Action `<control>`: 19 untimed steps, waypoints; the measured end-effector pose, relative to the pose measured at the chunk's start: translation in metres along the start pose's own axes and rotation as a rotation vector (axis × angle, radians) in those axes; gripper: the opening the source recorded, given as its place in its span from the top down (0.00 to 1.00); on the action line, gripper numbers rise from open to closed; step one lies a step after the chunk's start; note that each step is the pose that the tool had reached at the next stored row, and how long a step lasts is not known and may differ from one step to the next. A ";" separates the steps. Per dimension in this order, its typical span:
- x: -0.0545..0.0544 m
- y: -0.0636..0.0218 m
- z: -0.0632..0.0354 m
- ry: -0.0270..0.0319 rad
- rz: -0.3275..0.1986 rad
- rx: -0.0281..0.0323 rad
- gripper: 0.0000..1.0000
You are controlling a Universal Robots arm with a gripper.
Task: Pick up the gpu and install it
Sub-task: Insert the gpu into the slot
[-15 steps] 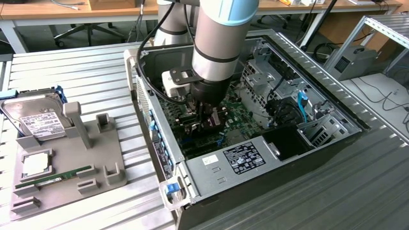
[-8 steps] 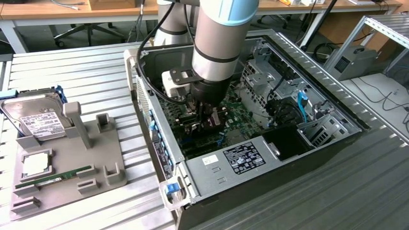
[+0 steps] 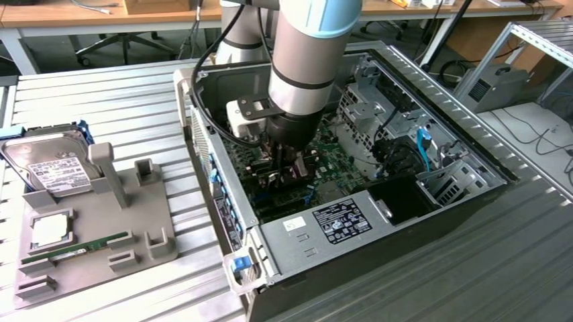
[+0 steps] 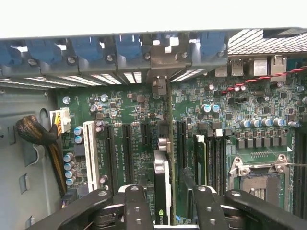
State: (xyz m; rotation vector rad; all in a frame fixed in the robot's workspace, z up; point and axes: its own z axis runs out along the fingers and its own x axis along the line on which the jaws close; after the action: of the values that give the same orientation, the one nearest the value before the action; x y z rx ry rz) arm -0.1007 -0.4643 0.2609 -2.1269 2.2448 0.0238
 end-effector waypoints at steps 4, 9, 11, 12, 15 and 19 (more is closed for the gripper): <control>0.000 -0.0011 -0.0039 0.0002 0.000 -0.0001 0.60; -0.002 -0.0023 -0.0190 0.0001 0.000 0.0000 0.60; -0.003 -0.0026 -0.0254 0.0002 0.000 -0.0001 0.60; -0.003 -0.0028 -0.0281 0.0002 0.000 -0.0001 0.60; -0.005 -0.0030 -0.0389 0.0002 0.000 -0.0001 0.60; -0.007 -0.0033 -0.0532 0.0002 0.000 -0.0001 0.60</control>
State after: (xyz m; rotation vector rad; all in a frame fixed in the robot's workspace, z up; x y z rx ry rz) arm -0.0984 -0.4597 0.3144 -2.1270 2.2450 0.0237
